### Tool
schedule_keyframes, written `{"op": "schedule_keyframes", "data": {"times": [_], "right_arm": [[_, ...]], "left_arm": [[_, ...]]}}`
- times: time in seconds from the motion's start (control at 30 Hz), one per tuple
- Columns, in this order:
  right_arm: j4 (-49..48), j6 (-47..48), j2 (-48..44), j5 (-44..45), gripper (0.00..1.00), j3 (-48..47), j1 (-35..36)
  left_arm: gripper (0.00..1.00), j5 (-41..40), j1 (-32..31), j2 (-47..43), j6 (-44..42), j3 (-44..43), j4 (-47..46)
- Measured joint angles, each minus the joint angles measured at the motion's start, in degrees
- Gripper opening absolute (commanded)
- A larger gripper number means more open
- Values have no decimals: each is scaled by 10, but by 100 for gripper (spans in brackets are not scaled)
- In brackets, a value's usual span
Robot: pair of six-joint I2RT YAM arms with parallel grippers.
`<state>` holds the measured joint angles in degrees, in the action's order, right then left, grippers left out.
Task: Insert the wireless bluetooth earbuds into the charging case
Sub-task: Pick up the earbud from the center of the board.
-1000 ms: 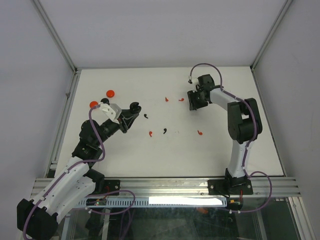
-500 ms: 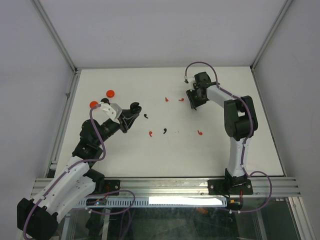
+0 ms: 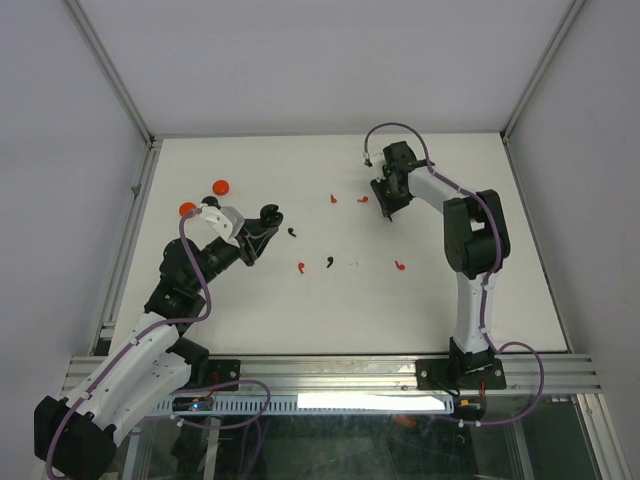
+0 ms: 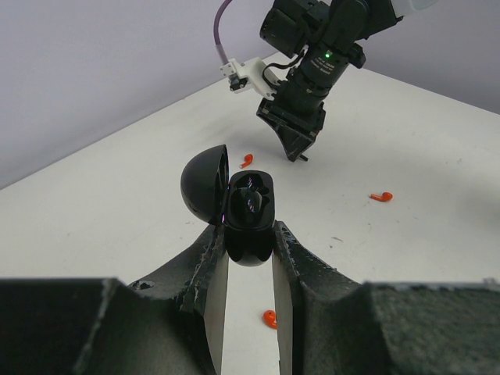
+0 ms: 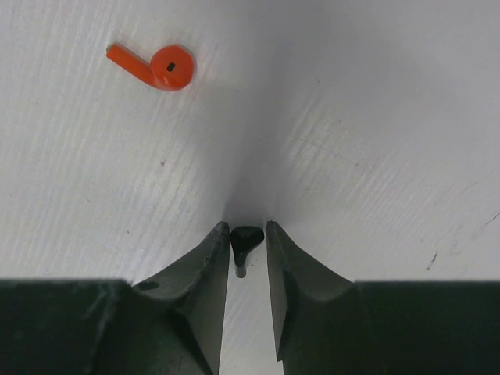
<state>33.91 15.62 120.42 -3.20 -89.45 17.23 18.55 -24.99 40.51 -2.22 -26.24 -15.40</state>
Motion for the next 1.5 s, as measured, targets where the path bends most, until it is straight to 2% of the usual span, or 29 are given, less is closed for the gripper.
{"op": "schedule_keyframes", "data": {"times": [0.27, 0.6, 0.8, 1.0, 1.27, 1.5], "right_arm": [[12, 5, 4, 26, 18, -9, 10], [7, -12, -14, 28, 15, 16, 14], [8, -42, -79, 26, 15, 76, 37], [-10, -72, -183, 28, 15, 98, 83], [-66, -107, -314, 32, 14, 122, 153], [-127, -121, -392, 42, 14, 151, 224]], "left_arm": [[0, 0, 0, 2, 0, -3, 0], [0, 1, 0, 3, 0, -3, 0], [0, 10, 0, 3, 0, -3, 0], [0, 15, 1, -8, 0, -3, -6], [0, 31, 3, -23, 0, -1, -33], [0, 46, 3, -24, 1, 7, -53]]}}
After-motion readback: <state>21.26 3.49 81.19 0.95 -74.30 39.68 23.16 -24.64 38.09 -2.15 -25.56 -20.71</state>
